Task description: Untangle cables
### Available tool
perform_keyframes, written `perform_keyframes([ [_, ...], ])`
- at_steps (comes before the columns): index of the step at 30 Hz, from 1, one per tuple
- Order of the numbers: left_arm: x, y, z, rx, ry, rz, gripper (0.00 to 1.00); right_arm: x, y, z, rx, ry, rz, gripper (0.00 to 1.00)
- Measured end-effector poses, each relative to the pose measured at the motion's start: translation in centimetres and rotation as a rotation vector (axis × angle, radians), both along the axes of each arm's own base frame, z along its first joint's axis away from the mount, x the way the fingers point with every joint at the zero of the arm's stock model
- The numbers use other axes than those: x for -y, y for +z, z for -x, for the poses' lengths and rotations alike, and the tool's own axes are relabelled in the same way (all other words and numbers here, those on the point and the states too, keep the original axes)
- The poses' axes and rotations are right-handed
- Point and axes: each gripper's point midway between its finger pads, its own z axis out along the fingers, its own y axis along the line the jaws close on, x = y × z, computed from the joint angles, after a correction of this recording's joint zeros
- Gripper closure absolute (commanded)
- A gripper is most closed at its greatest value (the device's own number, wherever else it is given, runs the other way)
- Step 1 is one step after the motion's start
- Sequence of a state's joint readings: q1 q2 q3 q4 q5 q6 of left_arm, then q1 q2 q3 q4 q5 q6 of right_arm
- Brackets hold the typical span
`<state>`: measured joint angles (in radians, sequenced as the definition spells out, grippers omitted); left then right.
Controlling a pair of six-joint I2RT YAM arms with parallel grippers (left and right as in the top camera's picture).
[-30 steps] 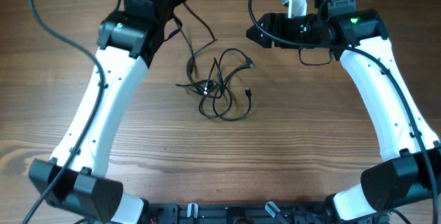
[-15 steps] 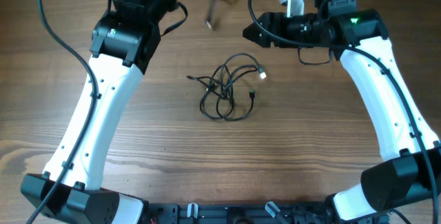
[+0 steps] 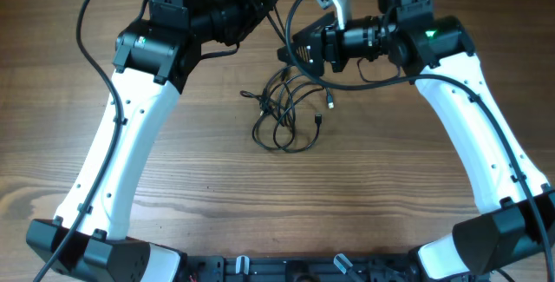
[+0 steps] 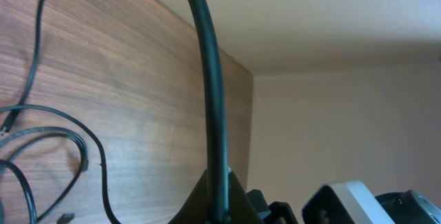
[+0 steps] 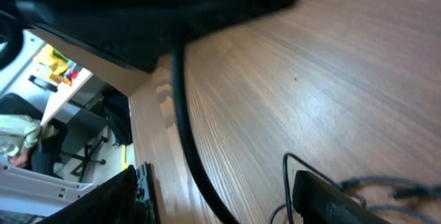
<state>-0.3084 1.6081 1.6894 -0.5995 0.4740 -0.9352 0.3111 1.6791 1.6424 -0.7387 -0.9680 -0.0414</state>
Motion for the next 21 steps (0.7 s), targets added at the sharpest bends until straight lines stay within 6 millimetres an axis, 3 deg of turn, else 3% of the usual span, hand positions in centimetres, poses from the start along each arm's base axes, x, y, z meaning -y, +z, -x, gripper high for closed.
perform_keyframes([
  [4, 0.5, 0.2, 0.4, -0.01, -0.029, 0.022, 0.96, -1.0, 0.9, 0.0, 0.039, 0.014, -0.024, 0.5],
  [9, 0.6, 0.2, 0.6, -0.016, -0.041, 0.031, 0.9, -1.8, 1.6, -0.2, 0.003, -0.006, -0.057, 0.67],
  [16, 0.6, 0.2, 0.6, -0.018, -0.04, 0.033, 0.87, -1.7, 1.5, -0.6, -0.057, -0.056, -0.057, 0.82],
  [18, 0.6, 0.2, 0.6, -0.018, -0.04, 0.033, 0.8, -1.6, 1.5, -0.7, -0.065, -0.065, -0.058, 0.83],
  [21, 0.7, 0.2, 0.6, -0.02, -0.042, 0.037, 0.57, -1.6, 1.5, -0.8, -0.073, -0.07, -0.059, 0.86],
])
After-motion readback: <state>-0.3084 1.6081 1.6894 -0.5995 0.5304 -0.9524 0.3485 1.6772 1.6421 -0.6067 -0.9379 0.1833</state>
